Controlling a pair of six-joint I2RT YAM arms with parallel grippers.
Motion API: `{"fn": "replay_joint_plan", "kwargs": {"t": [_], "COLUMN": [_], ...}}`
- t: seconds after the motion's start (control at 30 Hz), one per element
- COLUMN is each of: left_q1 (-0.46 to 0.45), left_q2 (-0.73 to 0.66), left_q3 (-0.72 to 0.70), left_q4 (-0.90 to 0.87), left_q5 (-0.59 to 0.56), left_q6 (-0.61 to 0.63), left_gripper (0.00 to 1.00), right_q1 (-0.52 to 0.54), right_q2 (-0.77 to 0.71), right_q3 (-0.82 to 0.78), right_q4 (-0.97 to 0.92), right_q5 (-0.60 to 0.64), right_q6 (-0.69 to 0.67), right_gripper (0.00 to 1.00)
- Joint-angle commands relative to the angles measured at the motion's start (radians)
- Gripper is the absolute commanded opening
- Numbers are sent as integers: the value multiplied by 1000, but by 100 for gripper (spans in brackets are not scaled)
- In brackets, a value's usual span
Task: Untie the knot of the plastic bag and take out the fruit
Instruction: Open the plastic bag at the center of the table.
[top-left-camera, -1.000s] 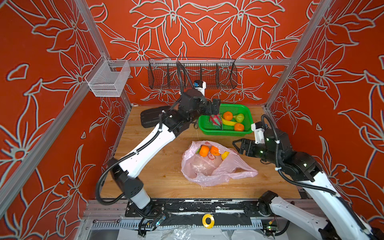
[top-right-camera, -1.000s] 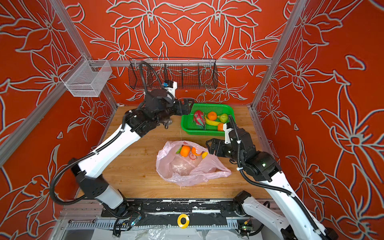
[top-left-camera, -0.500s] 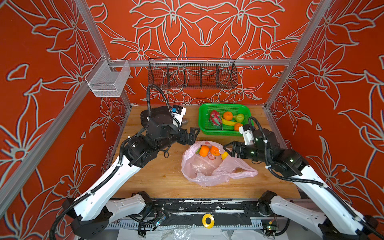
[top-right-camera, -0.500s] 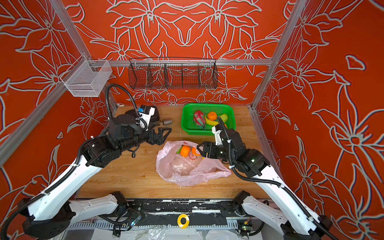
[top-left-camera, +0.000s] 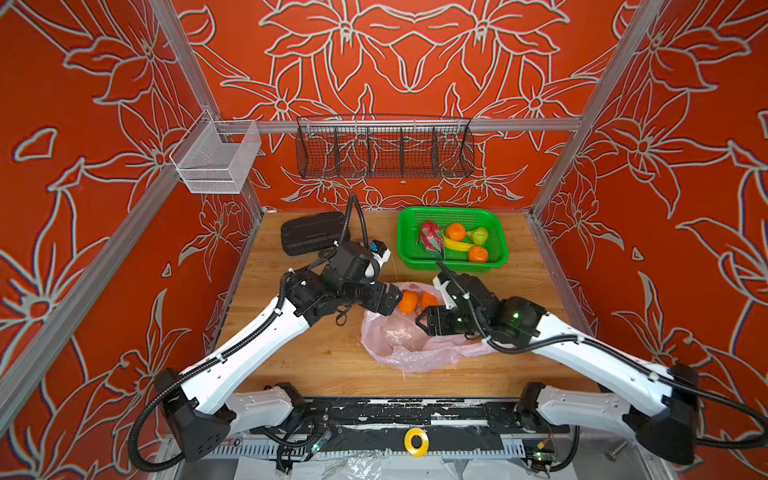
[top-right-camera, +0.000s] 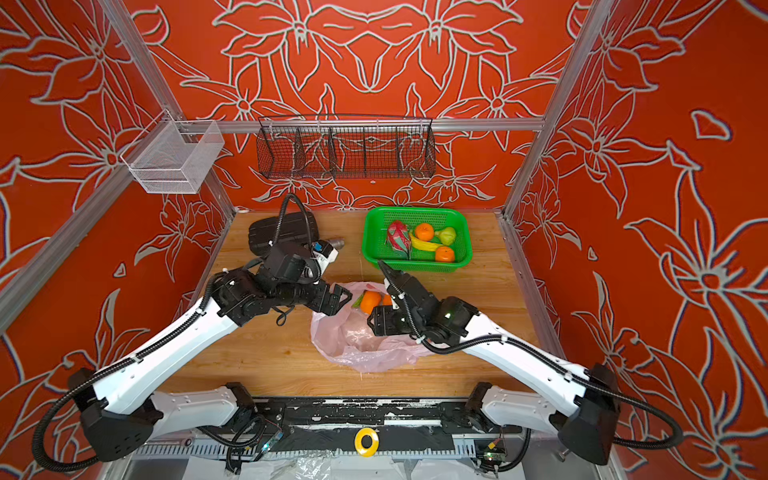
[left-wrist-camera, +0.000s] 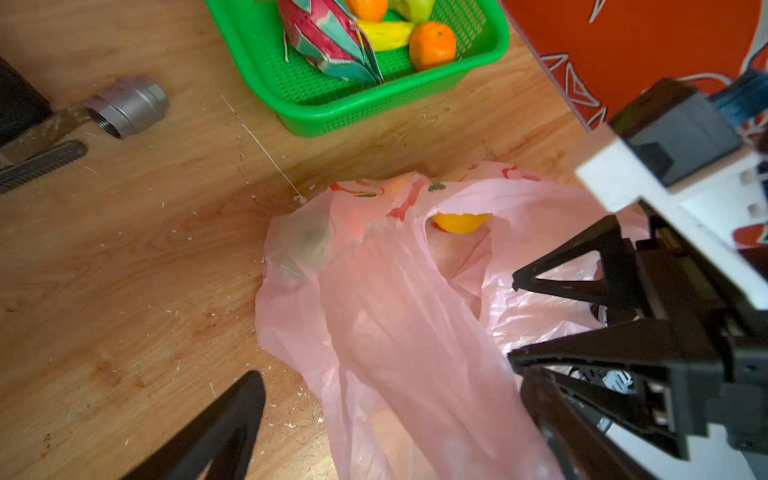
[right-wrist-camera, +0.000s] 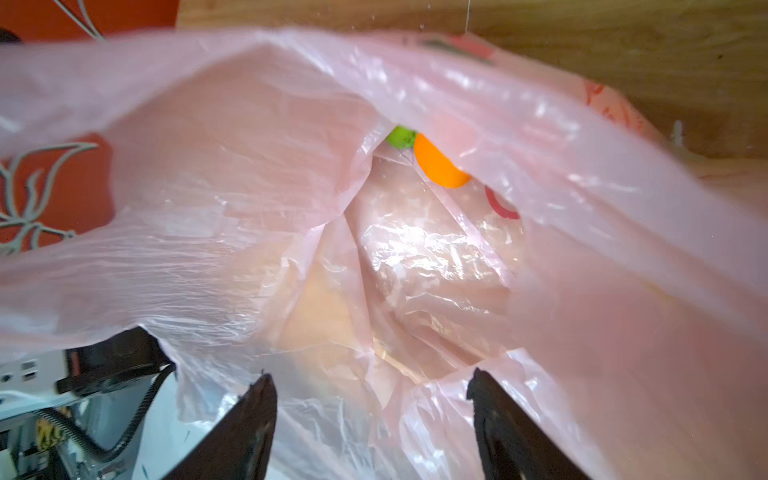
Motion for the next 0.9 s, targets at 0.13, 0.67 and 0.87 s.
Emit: {"fn": "replay_joint_plan", "kwargs": {"t": [0.13, 0.67, 0.87], "left_q1": [3, 2, 2], "left_q2": [6, -14, -41], "left_q3": [-53, -107, -174], "left_q4": [47, 60, 87], "left_q5": [6, -29, 29], "left_q6": [-45, -77, -115], "left_gripper": [78, 35, 35], "right_q1": [91, 251, 292], "right_q2": [138, 238, 269], "right_q3": [-65, -147, -212], "right_q4": [80, 24, 45], "right_q5": [105, 145, 160], "right_q6": [64, 118, 144], "right_gripper": [73, 71, 74]}}
